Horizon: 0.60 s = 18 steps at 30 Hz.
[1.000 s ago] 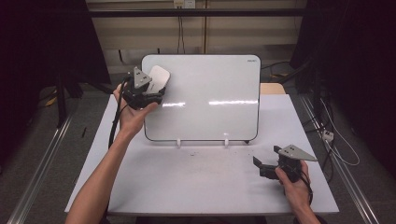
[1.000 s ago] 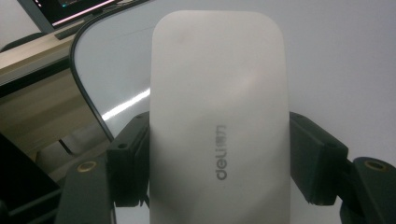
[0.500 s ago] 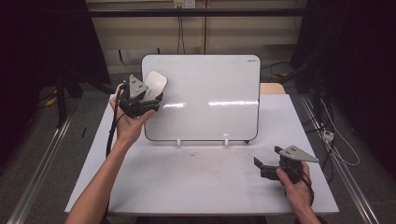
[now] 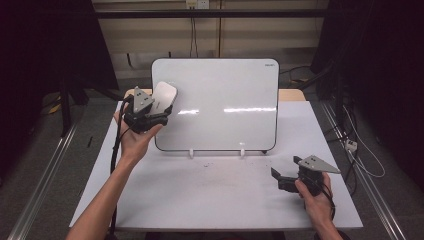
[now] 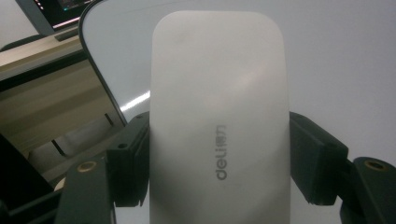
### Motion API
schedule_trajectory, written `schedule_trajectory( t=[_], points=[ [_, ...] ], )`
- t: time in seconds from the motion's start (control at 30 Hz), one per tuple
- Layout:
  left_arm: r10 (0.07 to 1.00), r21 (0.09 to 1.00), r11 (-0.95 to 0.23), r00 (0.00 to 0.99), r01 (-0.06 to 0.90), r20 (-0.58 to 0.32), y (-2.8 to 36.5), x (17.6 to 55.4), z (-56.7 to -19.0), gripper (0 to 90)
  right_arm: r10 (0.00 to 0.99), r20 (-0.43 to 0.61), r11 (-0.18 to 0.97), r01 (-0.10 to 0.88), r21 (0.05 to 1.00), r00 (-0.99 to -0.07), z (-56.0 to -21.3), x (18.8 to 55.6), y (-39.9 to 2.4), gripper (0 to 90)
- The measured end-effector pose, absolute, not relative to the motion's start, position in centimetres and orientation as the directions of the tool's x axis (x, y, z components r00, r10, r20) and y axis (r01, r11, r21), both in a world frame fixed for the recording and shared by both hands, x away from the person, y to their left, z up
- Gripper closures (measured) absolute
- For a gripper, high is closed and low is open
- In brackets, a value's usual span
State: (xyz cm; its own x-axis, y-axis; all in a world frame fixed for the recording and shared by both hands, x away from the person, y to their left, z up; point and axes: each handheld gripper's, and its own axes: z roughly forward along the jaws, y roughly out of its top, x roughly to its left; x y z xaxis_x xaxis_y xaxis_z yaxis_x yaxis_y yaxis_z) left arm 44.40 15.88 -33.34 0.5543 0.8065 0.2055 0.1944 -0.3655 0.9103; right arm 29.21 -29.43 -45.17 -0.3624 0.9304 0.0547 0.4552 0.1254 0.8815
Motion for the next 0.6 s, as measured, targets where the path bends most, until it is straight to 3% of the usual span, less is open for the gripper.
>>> schedule_trajectory(
  t=[0.6],
  points=[
    [0.771,0.879,-0.437,0.583,0.193,0.256,14.9,42.3,-35.0,31.1,0.931,0.065,0.114,0.456,0.883,-0.36,-45.3,28.8,-30.0,6.7]
  ],
)
